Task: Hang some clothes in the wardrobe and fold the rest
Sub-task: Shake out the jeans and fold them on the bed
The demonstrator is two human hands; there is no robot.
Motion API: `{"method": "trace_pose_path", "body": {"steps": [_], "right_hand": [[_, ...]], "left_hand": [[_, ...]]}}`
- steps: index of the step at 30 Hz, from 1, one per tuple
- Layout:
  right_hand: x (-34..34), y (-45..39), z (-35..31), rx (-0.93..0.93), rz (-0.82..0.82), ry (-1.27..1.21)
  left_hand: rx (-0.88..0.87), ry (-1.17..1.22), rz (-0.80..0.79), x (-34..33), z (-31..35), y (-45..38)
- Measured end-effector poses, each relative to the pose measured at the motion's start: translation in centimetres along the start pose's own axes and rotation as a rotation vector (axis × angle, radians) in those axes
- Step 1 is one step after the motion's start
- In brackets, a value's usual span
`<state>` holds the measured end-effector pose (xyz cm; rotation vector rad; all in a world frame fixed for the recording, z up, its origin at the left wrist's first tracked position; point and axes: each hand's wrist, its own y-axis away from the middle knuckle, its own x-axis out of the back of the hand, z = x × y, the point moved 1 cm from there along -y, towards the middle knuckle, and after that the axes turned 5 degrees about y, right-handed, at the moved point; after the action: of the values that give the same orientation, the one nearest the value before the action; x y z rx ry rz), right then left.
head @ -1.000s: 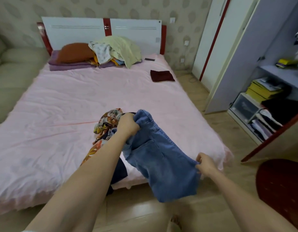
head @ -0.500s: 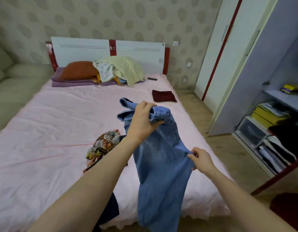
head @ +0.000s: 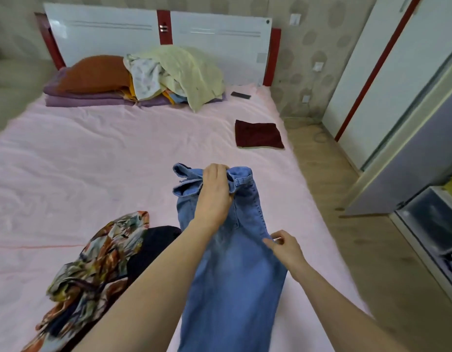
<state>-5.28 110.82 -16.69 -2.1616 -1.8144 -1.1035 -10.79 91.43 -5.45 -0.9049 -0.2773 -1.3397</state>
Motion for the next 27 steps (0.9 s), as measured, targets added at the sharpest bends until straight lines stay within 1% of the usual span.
{"method": "trace_pose_path", "body": {"steps": [2,3,4,5,6,8,10,11,14,17,19,21,23,24,25,26,27], "right_hand": [[-2.7,-6.4,1.8,-0.001,-0.015,0.003],[-2.6,-6.9,1.3,0.0,-0.008,0.025],[-7.0,-13.0,5.1,0.003,-0.033,0.028],[-7.2,-13.5,5.0,0.018,-0.008,0.062],[-7.3,-13.4,4.5,-0.009,-0.011,0.071],[-10.1,-16.3,6.3,-0.006,-0.022,0.052],[-12.5,-18.9,7.5,0.061,-0.029,0.085],[-13.8,-20.1,8.0,0.1,-0.004,0.148],[-16.5,-22.2,9.1,0.16,0.063,0.411],[-18.1,-23.5,9.0,0.215,0.209,0.522],[-18.9,-25.2,9.1,0.199,0.258,0.552],[-19.5,-27.0,9.0,0.182,0.256,0.59],[-20.2,-28.2,9.2,0.19,0.226,0.669],[-20.6,-28.3,9.3,0.184,0.225,0.681],[-20.9,-28.7,9.2,0.183,0.249,0.661],[-21.0,-29.3,8.9,0.171,0.283,0.605],[-21.1,-30.0,8.2,0.152,0.31,0.552]], "left_hand": [[0.048,-0.022,-0.015,-5.4,-4.4,-1.8],[0.043,-0.009,-0.009,-5.8,-5.0,-1.8],[0.073,-0.049,-0.004,-11.9,-10.6,-2.5],[0.11,-0.024,-0.027,-12.3,-11.2,-2.6],[0.122,-0.049,-0.044,-12.4,-11.8,-2.4],[0.134,-0.071,-0.043,-16.0,-15.6,-2.5],[0.118,-0.074,-0.051,-18.7,-18.7,-3.3],[0.109,-0.079,-0.069,-20.0,-20.2,-3.9],[0.062,-0.127,-0.093,-23.1,-23.4,-5.8],[0.055,-0.127,-0.106,-25.4,-25.4,-8.6],[0.058,-0.138,-0.139,-27.4,-26.6,-10.6],[0.115,-0.165,-0.214,-29.5,-28.0,-11.8],[0.25,-0.184,-0.367,-31.3,-29.4,-12.0],[0.265,-0.214,-0.444,-31.7,-30.0,-11.7],[0.241,-0.256,-0.483,-32.0,-30.6,-11.7],[0.184,-0.288,-0.477,-31.9,-31.1,-12.0],[0.115,-0.293,-0.433,-31.3,-31.5,-12.4]]}}
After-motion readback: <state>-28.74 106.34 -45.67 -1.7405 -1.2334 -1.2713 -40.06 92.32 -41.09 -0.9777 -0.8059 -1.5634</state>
